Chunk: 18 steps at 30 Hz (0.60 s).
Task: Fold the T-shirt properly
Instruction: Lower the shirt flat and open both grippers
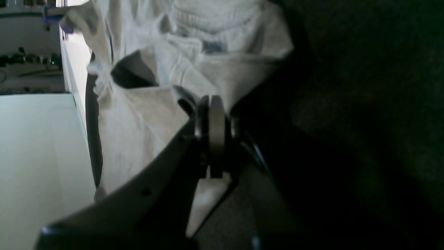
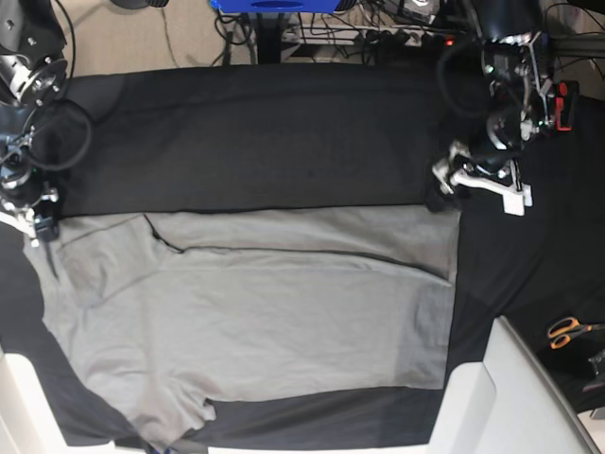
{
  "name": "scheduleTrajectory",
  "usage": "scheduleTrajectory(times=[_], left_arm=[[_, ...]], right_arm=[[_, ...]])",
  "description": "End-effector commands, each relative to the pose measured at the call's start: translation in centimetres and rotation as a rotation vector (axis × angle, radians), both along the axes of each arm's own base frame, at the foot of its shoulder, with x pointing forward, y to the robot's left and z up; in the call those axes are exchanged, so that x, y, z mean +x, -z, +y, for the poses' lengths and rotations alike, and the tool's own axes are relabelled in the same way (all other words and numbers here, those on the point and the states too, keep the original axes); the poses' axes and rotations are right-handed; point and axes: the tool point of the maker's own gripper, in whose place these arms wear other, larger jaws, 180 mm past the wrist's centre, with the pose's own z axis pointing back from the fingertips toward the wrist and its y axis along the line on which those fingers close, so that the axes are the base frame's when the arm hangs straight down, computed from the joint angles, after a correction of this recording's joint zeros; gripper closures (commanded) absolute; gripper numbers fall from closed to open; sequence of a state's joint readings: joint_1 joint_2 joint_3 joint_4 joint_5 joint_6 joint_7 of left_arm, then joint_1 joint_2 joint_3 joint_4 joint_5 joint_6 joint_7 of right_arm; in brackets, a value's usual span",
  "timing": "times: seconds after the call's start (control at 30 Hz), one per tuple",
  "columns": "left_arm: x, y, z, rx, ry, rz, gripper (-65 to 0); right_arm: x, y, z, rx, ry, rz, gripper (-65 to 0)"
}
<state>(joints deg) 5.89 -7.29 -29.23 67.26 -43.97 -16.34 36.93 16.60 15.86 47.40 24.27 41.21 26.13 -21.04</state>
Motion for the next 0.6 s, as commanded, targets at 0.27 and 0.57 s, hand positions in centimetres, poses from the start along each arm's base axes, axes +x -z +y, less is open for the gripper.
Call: scheduleTrajectory(times=[0.27, 0.57], left_arm=[[2.0, 0.6, -0.4, 0.004, -0.010, -0.010, -51.8], [4.5, 1.3, -2.0, -0.048, 0.002, -0.001, -51.7]], right_arm=[[-0.5, 0.3, 0.0, 0.013, -0.006, 0.018, 0.0], [-0.8, 0.4, -0.1, 0.012, -0.005, 0.023, 0.0]])
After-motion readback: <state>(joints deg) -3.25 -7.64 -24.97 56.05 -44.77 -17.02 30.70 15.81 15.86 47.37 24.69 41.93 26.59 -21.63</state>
